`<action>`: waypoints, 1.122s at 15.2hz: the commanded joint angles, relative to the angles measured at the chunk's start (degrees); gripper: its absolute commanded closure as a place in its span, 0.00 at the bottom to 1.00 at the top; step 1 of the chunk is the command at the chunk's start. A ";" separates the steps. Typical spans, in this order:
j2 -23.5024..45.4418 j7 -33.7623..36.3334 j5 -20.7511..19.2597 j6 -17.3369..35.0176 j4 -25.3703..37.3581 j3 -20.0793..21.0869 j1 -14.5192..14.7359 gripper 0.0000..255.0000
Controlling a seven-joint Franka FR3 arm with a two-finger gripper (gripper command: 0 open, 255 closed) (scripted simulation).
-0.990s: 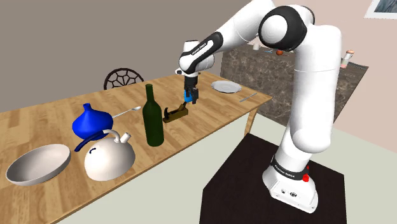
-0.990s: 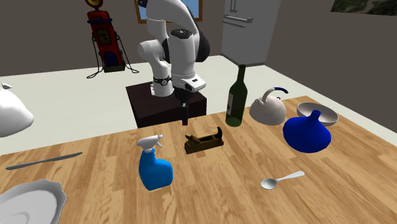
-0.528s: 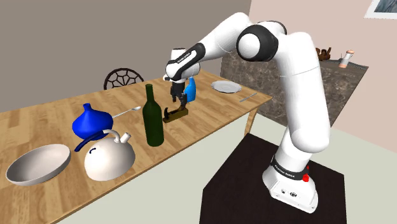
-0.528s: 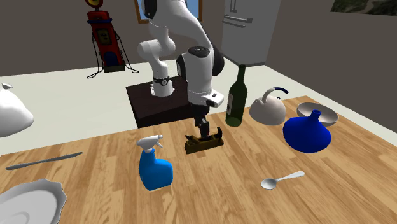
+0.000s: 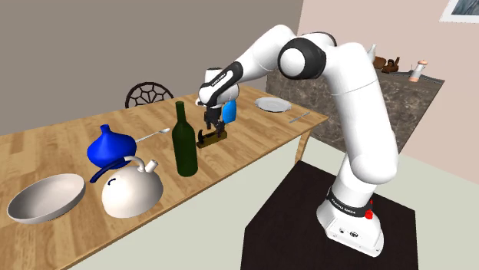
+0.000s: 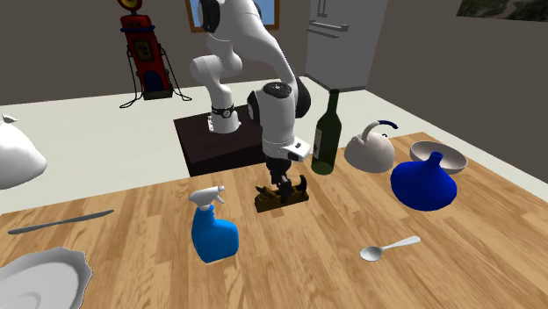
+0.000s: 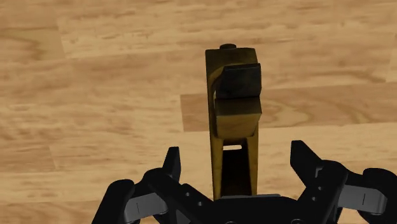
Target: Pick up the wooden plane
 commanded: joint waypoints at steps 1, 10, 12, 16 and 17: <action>0.26 -0.01 0.07 0.41 -0.13 0.06 0.01 0.00; 0.42 0.00 0.07 0.31 0.14 0.07 -0.01 1.00; -0.24 0.07 -0.05 -0.12 -0.09 -0.03 0.06 1.00; -2.12 0.38 -0.51 -2.32 0.25 -0.34 0.27 1.00; -2.57 0.46 -0.63 -2.88 0.37 -0.42 0.32 1.00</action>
